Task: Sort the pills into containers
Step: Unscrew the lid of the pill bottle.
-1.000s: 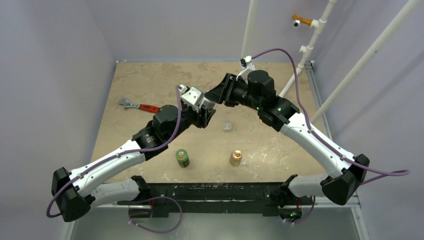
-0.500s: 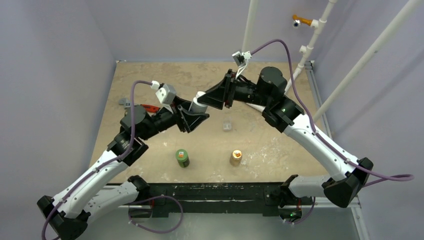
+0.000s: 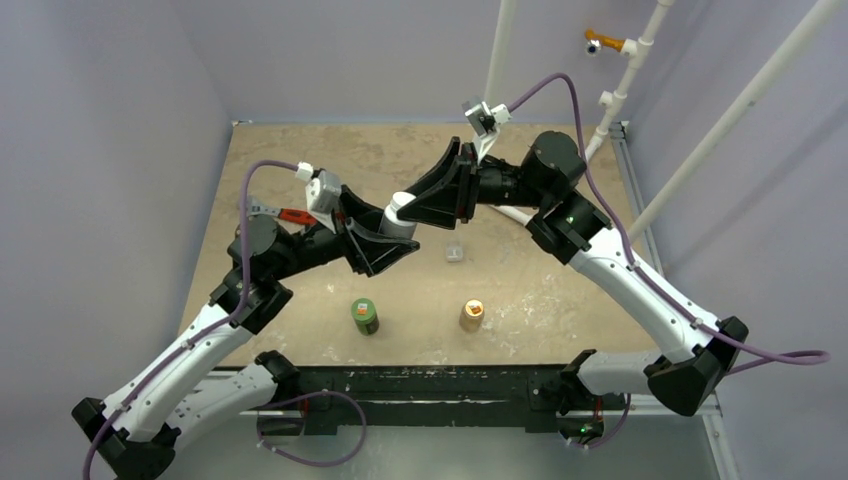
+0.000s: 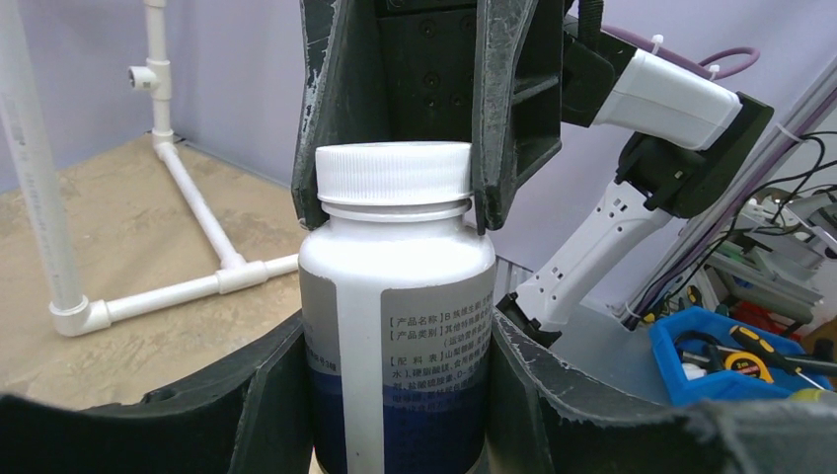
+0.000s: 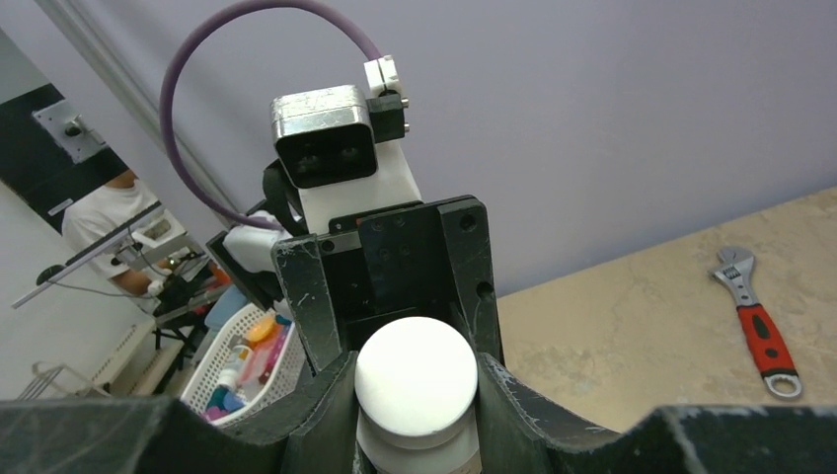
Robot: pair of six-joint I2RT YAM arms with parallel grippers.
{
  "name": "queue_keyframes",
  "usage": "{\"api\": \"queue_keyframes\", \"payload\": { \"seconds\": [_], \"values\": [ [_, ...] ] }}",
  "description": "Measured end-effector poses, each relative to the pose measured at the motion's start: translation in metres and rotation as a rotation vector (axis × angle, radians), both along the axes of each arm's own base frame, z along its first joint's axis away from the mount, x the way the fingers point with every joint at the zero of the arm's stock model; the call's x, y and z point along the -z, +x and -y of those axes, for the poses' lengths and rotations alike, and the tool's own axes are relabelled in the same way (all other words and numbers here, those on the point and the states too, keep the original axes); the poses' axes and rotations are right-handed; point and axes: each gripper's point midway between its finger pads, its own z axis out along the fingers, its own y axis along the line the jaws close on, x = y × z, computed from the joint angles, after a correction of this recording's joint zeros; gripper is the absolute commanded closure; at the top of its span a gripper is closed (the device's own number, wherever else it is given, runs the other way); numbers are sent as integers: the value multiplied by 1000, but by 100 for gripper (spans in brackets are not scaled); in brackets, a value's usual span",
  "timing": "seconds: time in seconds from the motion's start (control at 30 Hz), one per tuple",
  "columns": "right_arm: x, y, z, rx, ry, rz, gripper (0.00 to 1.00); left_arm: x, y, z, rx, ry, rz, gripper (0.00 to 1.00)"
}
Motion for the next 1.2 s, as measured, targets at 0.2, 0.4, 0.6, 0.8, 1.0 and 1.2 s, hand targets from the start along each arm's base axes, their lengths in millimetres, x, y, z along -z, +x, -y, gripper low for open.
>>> {"api": "queue_keyframes", "payload": {
  "seconds": [0.2, 0.4, 0.6, 0.8, 1.0, 1.2],
  "values": [
    [-5, -7, 4, -15, 6, 35, 27, -3, -6, 5, 56, -12, 13, 100],
    [5, 9, 3, 72, -25, 4, 1, 4, -6, 6, 44, 33, 39, 100],
    [15, 36, 9, 249, -58, -76, 1, 11, 21, -3, -110, 93, 42, 100],
    [24, 63, 23, 449, -89, -197, 4, 30, 49, -9, -276, 194, 56, 100],
    [38, 80, 25, 570, -113, -292, 11, 46, 68, -8, -401, 308, 96, 100],
    [52, 85, 13, 616, -155, -345, 17, 58, 86, -12, -495, 377, 109, 100]
  ]
}}
